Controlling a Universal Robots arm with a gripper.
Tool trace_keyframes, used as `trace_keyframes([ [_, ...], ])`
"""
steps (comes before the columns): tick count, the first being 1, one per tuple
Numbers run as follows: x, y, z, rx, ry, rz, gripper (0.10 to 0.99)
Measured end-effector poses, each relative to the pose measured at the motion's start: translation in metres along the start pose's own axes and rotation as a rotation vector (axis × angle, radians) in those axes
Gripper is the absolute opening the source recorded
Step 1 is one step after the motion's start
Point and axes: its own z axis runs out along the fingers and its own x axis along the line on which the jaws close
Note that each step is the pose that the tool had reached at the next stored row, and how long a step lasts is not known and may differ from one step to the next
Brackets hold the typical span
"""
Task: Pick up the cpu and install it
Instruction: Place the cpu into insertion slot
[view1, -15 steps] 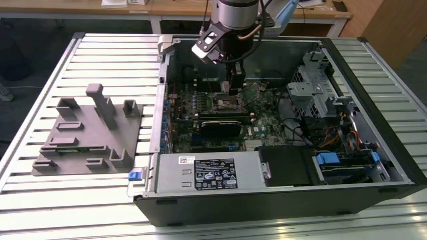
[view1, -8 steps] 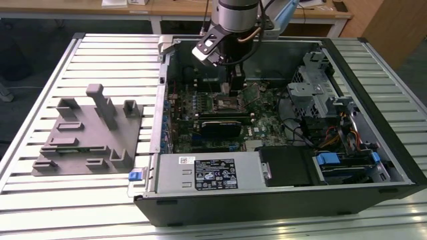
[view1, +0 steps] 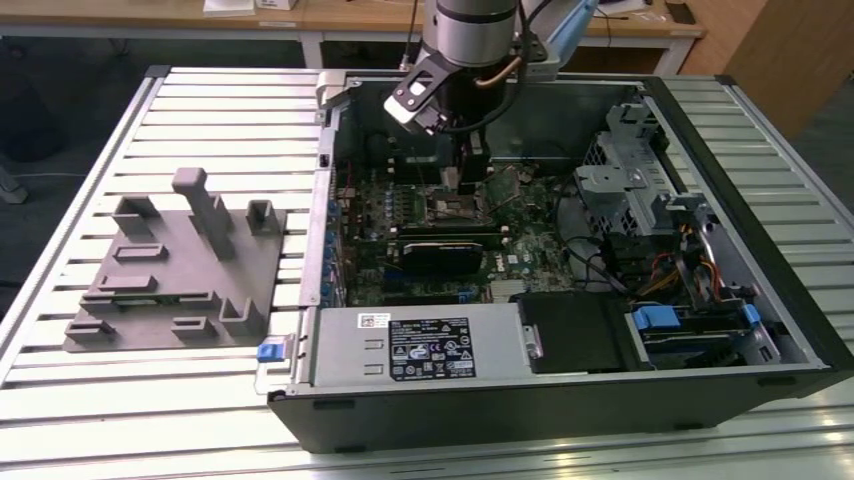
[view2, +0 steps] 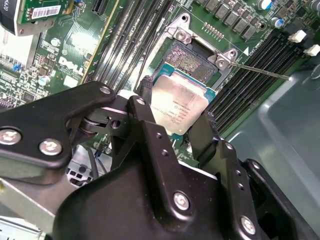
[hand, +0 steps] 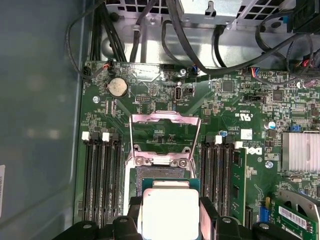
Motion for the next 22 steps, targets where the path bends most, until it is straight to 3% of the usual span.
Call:
trace_keyframes([
  [9,0.0002,-0.0002,0.0024,0.000,0.0002,0.000,0.537],
  [22,0.0020,-0.0012,0.0153,0.000,0.0008,-0.012,0.537],
])
